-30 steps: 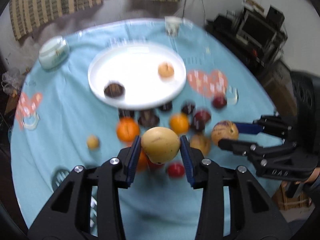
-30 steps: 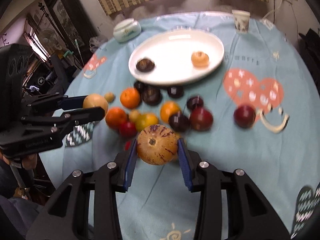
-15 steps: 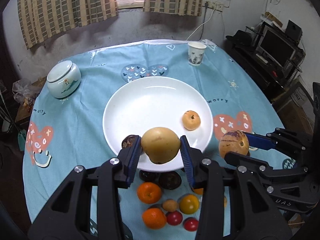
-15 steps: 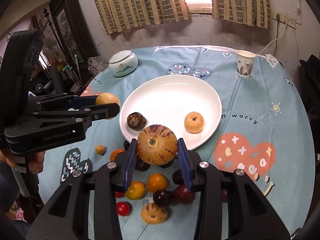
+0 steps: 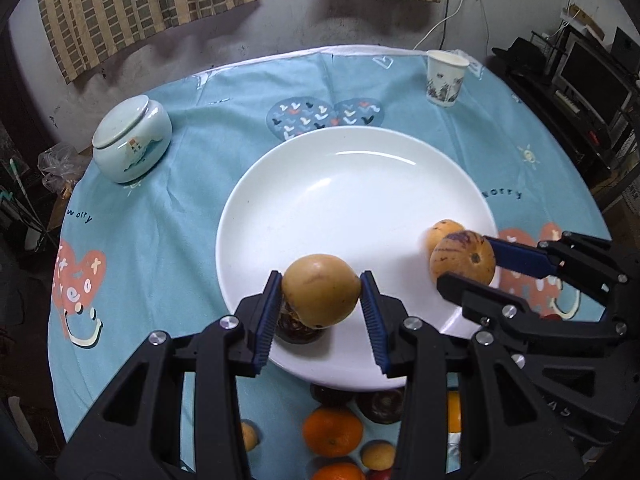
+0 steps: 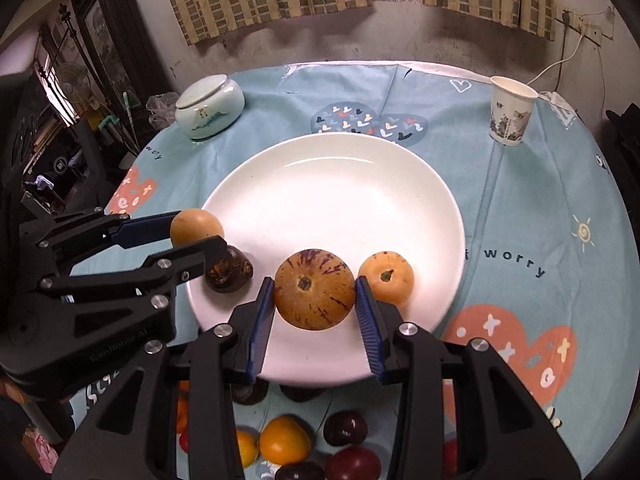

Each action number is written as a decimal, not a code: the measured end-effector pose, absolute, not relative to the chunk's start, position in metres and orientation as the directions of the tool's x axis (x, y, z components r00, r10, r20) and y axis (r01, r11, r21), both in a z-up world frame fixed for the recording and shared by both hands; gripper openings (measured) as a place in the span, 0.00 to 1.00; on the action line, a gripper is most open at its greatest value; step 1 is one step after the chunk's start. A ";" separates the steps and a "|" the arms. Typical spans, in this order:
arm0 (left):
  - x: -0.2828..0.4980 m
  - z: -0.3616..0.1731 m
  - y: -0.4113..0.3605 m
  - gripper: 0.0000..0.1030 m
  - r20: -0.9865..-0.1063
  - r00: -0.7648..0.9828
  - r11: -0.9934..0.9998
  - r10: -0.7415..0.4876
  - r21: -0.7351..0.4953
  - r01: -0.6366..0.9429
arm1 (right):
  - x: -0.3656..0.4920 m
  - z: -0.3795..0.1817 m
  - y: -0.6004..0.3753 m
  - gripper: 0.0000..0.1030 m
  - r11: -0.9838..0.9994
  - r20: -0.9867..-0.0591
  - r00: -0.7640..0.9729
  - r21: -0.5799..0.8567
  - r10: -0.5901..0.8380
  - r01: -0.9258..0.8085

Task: Organize fruits
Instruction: 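Carry the pear and pepino onto the white plate and open both grippers, then grasp another striped pepino with the right gripper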

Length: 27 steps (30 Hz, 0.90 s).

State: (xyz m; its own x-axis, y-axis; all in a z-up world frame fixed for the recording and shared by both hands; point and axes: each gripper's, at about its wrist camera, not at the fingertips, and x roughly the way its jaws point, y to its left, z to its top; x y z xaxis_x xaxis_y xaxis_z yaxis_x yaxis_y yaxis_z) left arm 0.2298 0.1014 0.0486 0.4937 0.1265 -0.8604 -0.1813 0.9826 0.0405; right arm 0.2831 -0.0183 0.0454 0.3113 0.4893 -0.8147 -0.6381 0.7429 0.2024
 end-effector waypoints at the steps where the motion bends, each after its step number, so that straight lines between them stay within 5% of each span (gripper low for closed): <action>1: 0.232 0.045 0.103 0.39 -0.863 0.489 0.982 0.129 0.043 -0.183 | 0.286 0.043 -0.017 0.40 0.744 -0.819 0.305 0.204 0.486 -0.637; 7: 0.238 0.039 0.111 0.52 -0.866 0.480 0.978 0.141 0.046 -0.205 | 0.294 0.038 -0.006 0.42 0.748 -0.845 0.318 0.136 0.430 -0.650; 11: 0.235 0.045 0.117 0.56 -0.861 0.485 0.974 0.151 0.046 -0.221 | 0.291 0.051 -0.014 0.59 0.754 -0.823 0.363 0.114 0.437 -0.647; 27: 0.118 0.094 0.112 0.70 -0.805 0.577 0.978 0.140 0.020 -0.209 | 0.193 0.077 -0.106 0.59 0.770 -0.797 0.382 0.156 0.468 -0.619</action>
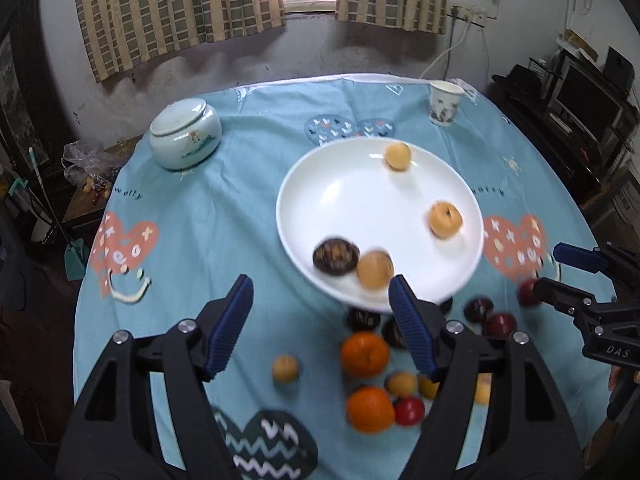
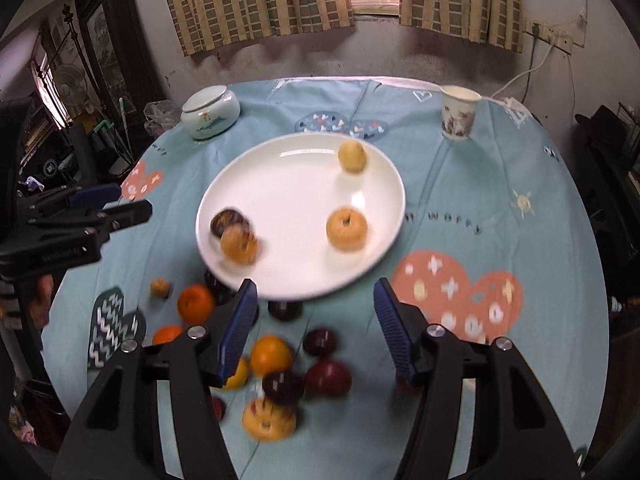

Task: Organize fruits
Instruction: 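Grasp another striped pepino with the right gripper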

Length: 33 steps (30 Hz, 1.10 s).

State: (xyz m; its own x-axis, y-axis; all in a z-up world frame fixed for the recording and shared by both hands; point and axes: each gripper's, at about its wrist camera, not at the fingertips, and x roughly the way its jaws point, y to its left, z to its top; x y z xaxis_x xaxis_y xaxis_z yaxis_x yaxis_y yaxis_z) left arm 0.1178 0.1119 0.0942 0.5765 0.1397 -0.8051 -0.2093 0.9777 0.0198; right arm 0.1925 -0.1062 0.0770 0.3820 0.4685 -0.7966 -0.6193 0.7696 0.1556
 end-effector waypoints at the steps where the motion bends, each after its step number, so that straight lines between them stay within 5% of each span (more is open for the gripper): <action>1: 0.108 0.092 0.109 0.70 -0.808 0.575 0.980 0.130 0.015 -0.200 | 0.184 0.073 -0.111 0.59 0.771 -0.801 0.376 0.158 0.466 -0.617; 11: 0.042 0.044 0.088 0.70 -0.888 0.457 0.988 0.053 -0.021 -0.156 | 0.136 0.000 -0.136 0.59 0.808 -0.879 0.242 0.228 0.411 -0.543; 21: 0.033 0.051 0.089 0.71 -0.888 0.457 0.984 0.048 -0.036 -0.174 | 0.163 0.016 -0.106 0.60 0.785 -0.829 0.253 0.308 0.499 -0.537; 27: 0.030 0.042 0.092 0.71 -0.900 0.434 0.980 0.036 -0.053 -0.191 | 0.153 0.013 -0.078 0.61 0.688 -0.827 0.098 0.389 0.554 -0.613; 33: 0.031 0.040 0.097 0.71 -0.902 0.431 0.976 0.033 -0.064 -0.208 | 0.136 0.021 -0.092 0.61 0.703 -0.856 0.184 0.254 0.483 -0.664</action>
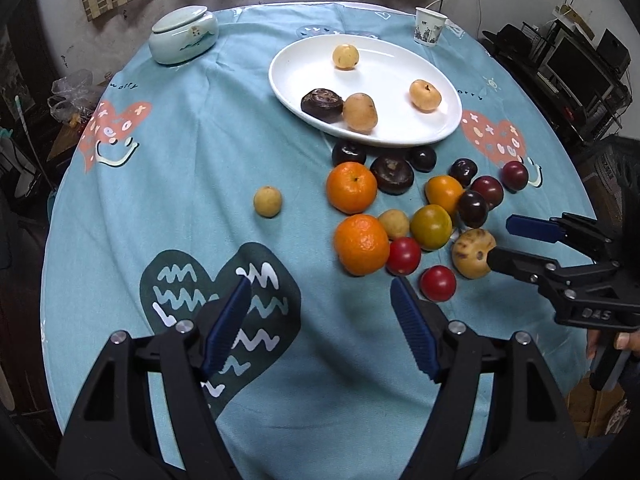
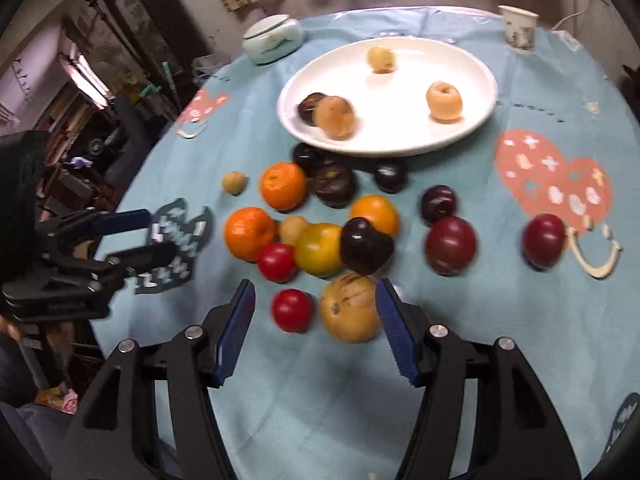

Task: Organize fruits
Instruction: 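Grasp another striped pepino with the right gripper, then grasp a red tomato with the left gripper while the right holds the pepino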

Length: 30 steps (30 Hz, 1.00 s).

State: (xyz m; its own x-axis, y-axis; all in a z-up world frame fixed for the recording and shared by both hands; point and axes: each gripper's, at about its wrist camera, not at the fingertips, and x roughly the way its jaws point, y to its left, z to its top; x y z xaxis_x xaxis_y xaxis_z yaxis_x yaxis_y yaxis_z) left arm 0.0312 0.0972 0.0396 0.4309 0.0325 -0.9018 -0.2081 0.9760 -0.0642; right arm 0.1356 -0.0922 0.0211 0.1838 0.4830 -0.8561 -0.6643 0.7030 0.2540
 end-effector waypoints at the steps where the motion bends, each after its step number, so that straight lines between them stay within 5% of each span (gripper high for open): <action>1: 0.032 0.039 0.096 0.71 -0.903 0.428 0.977 0.031 -0.063 -0.204 | 0.136 0.014 -0.093 0.61 0.714 -0.875 0.191 0.217 0.444 -0.666; 13: 0.031 0.034 0.078 0.72 -0.912 0.411 0.985 -0.001 -0.071 -0.156 | 0.145 -0.018 -0.084 0.61 0.723 -0.869 0.140 0.295 0.475 -0.624; 18: 0.030 0.031 0.068 0.76 -0.915 0.403 0.988 -0.010 -0.071 -0.136 | 0.144 -0.018 -0.088 0.43 0.694 -0.851 0.103 0.342 0.514 -0.634; 30: 0.047 0.013 0.018 0.76 -0.917 0.392 0.997 -0.081 -0.082 0.013 | 0.132 -0.012 -0.167 0.43 0.761 -0.823 0.128 0.436 0.553 -0.480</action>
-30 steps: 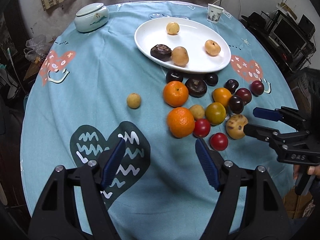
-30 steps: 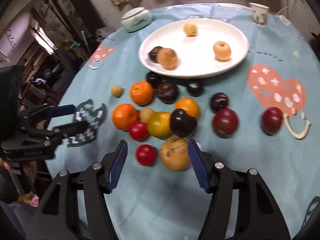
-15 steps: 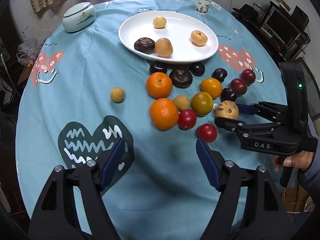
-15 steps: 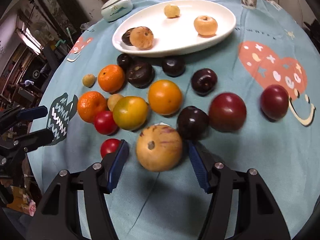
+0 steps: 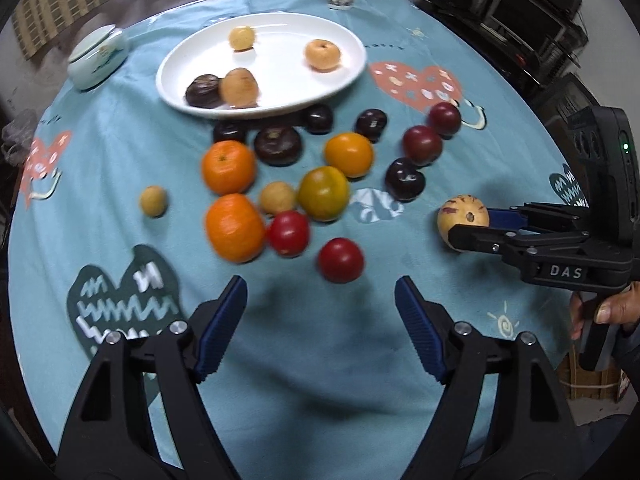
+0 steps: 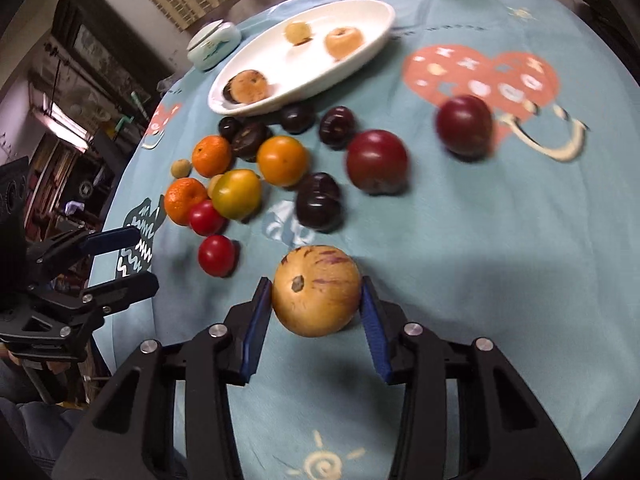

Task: Organize fruits
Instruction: 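Grasp a red tomato with the left gripper while the right holds the pepino, then carry the tomato and pepino onto the white plate and open both grippers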

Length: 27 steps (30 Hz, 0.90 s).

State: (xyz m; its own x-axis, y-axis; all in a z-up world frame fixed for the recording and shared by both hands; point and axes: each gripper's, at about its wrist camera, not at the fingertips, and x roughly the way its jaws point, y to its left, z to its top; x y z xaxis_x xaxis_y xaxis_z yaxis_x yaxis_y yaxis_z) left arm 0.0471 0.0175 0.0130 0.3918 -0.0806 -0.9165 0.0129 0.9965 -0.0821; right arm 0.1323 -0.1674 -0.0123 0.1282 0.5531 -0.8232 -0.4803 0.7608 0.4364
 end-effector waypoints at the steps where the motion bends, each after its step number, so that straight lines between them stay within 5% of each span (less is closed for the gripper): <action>1: 0.050 0.009 0.014 0.75 -0.919 0.387 0.997 -0.080 -0.081 0.014 | 0.132 -0.013 -0.172 0.43 0.766 -0.823 0.132 0.438 0.552 -0.471; 5: 0.065 -0.009 0.008 0.56 -0.933 0.354 0.997 -0.069 -0.081 -0.018 | 0.127 -0.014 -0.178 0.43 0.768 -0.818 0.136 0.450 0.559 -0.456; 12: 0.079 -0.024 0.005 0.50 -0.943 0.330 0.995 -0.043 -0.068 -0.066 | 0.125 -0.011 -0.178 0.43 0.745 -0.809 0.117 0.461 0.576 -0.482; 14: 0.080 -0.026 0.003 0.31 -0.946 0.321 0.996 -0.053 -0.073 -0.052 | 0.124 -0.011 -0.177 0.43 0.742 -0.810 0.113 0.458 0.575 -0.489; 27: 0.048 0.008 0.020 0.31 -0.908 0.400 0.988 -0.121 -0.148 -0.036 | 0.112 -0.004 -0.153 0.43 0.711 -0.811 0.095 0.441 0.577 -0.547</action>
